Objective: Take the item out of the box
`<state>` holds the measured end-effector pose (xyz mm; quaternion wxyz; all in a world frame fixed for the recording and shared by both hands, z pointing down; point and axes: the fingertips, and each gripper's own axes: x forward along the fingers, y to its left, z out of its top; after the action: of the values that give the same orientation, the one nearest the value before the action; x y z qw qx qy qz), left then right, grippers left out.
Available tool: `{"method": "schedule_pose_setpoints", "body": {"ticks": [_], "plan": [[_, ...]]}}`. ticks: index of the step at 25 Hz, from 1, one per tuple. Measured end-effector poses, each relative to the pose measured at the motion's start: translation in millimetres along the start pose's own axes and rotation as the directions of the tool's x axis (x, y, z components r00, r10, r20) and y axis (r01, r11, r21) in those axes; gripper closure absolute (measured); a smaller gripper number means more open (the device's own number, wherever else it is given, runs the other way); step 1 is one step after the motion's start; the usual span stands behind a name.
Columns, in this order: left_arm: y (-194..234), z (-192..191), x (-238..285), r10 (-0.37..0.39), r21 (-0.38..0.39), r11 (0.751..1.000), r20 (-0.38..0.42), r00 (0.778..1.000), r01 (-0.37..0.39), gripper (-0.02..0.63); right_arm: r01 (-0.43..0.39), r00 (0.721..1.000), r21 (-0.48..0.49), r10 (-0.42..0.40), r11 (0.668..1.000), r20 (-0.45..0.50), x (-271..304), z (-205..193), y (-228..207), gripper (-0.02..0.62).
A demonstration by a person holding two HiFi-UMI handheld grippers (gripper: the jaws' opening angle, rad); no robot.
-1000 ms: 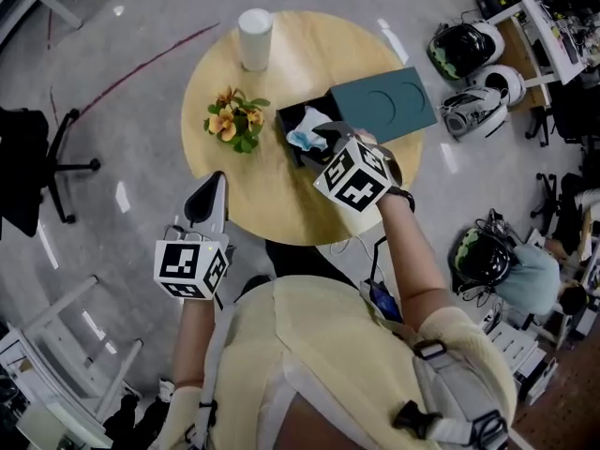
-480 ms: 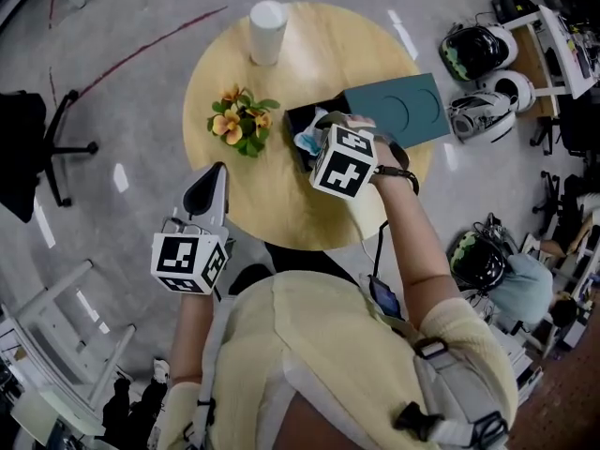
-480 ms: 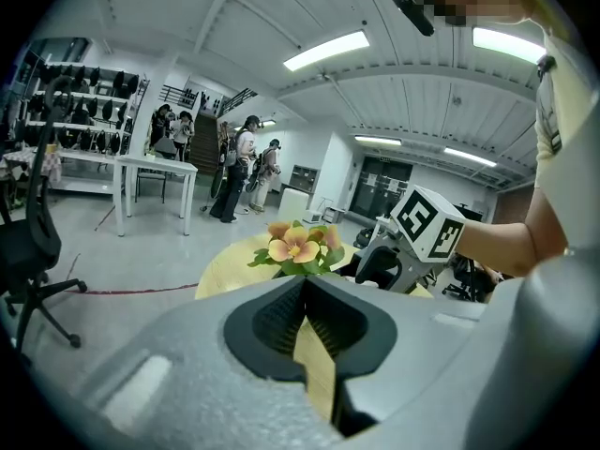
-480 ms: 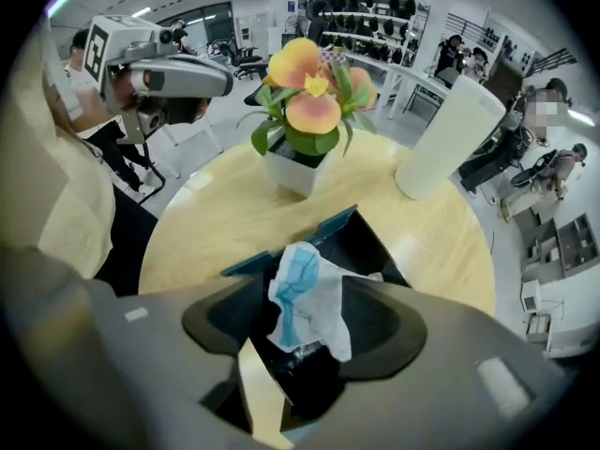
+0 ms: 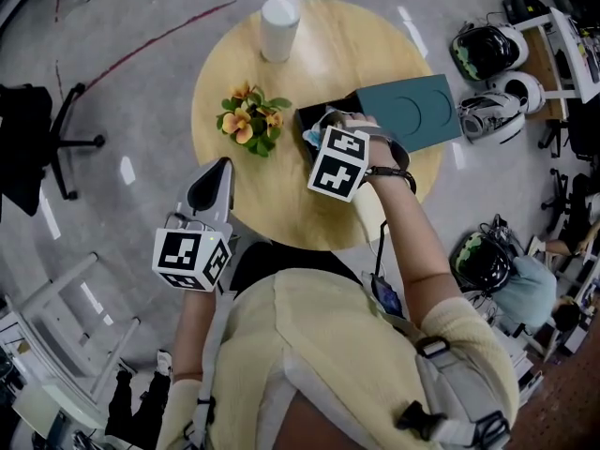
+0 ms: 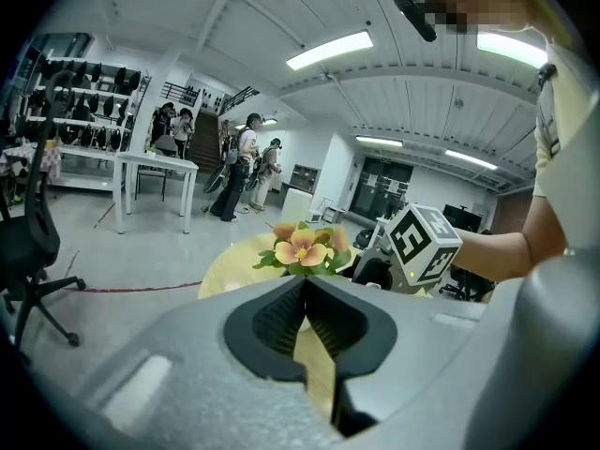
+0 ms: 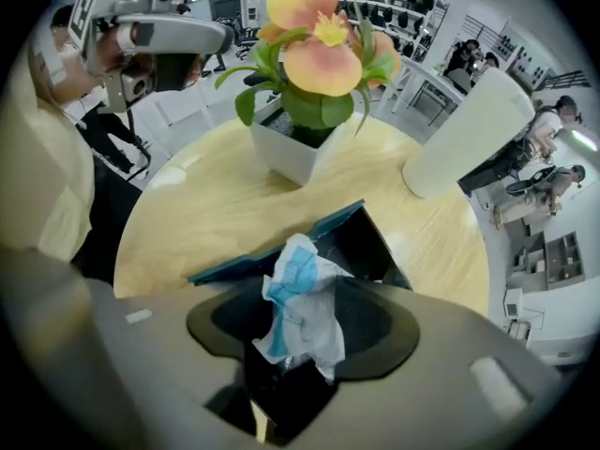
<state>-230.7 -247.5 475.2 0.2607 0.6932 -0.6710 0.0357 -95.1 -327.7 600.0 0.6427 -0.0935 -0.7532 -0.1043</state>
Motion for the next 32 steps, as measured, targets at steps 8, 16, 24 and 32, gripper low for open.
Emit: {"method": "schedule_pose_setpoints", "body": {"ticks": [8,16,24,32], "plan": [[11,0,-12,-0.004,-0.021,1.000,0.012,1.000,0.004,0.602,0.125,0.991,0.072,-0.128,0.990,0.035,-11,-1,-11,0.480],[14,22,-10,-0.080,0.039,0.996,0.018,0.997,0.080,0.601,0.254,0.963,0.151,-0.264,0.955,0.048,-33,4,-11,0.515],[8,39,-27,-0.128,0.064,0.990,0.049,0.991,0.124,0.601,0.353,0.921,0.213,-0.379,0.911,0.090,-79,18,8,0.515],[5,44,-50,-0.127,0.101,0.987,0.051,0.991,0.121,0.601,0.393,0.878,0.319,-0.455,0.862,0.148,-116,23,38,0.517]]}}
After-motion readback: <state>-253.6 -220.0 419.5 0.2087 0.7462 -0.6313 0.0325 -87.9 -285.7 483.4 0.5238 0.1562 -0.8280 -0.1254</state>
